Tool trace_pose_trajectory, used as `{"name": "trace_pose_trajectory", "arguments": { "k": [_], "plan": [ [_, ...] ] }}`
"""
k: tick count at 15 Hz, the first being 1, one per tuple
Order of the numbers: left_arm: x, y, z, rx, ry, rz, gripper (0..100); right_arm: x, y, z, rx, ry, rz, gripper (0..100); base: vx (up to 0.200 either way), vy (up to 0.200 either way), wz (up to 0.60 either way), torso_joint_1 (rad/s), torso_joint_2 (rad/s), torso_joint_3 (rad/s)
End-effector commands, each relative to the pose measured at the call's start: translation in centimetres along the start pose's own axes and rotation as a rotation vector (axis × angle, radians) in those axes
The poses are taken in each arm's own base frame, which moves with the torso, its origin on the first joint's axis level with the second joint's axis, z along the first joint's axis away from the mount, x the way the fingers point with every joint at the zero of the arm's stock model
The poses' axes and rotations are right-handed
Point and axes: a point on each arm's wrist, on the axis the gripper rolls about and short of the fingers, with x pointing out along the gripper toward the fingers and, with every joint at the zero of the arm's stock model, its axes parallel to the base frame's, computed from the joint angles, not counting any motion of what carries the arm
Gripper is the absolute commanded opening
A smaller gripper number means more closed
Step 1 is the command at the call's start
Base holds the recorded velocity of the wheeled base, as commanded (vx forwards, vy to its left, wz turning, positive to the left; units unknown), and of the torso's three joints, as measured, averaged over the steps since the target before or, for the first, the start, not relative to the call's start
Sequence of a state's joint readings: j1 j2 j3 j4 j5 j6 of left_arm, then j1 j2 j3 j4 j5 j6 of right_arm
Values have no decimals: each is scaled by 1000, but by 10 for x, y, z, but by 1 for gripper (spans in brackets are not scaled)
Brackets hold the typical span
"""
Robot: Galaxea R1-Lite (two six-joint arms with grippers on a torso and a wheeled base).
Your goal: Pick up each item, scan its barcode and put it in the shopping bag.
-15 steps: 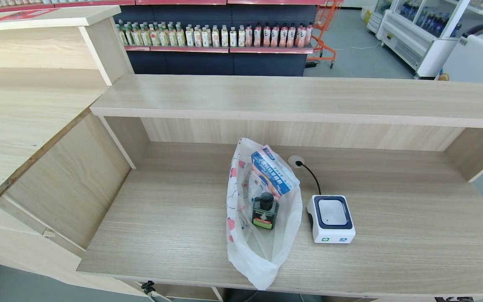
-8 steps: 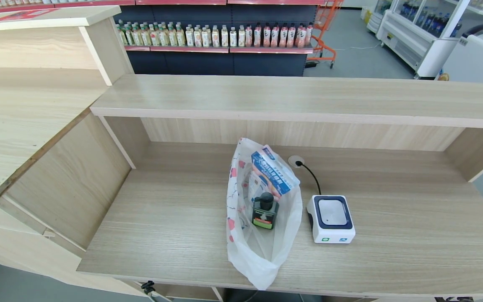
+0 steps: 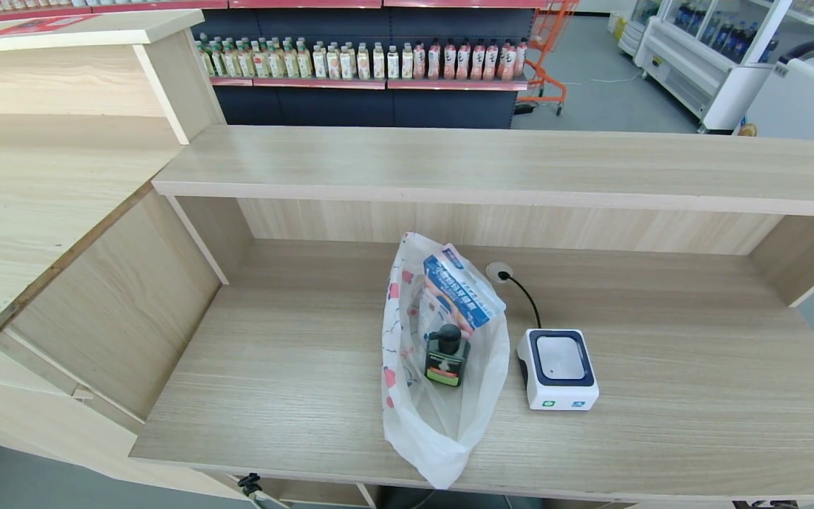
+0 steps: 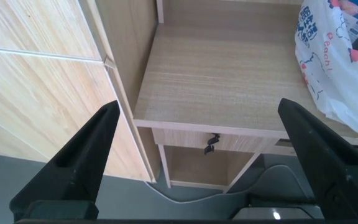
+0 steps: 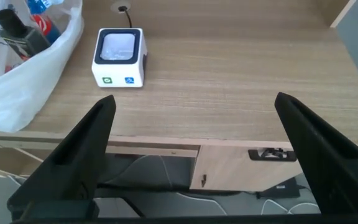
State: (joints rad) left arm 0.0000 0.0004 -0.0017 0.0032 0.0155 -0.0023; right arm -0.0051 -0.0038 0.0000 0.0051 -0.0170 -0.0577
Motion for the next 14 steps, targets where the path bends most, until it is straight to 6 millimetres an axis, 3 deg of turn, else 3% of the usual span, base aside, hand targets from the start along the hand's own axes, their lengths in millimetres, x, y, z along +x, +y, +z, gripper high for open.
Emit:
{"name": "trace_pose_trajectory", "arguments": {
  "k": [1,12,14],
  "plan": [
    [0,0,0,2,0,0,100,0,0,0,-4,5,1,100,0,-200,0,7,-2,7],
    [0,0,0,7,0,1,100,0,0,0,2,5,1,100,0,-200,0,5,2,1],
    [0,0,0,4,0,1,100,0,0,0,2,5,1,100,0,0,0,0,0,0]
  ]
}}
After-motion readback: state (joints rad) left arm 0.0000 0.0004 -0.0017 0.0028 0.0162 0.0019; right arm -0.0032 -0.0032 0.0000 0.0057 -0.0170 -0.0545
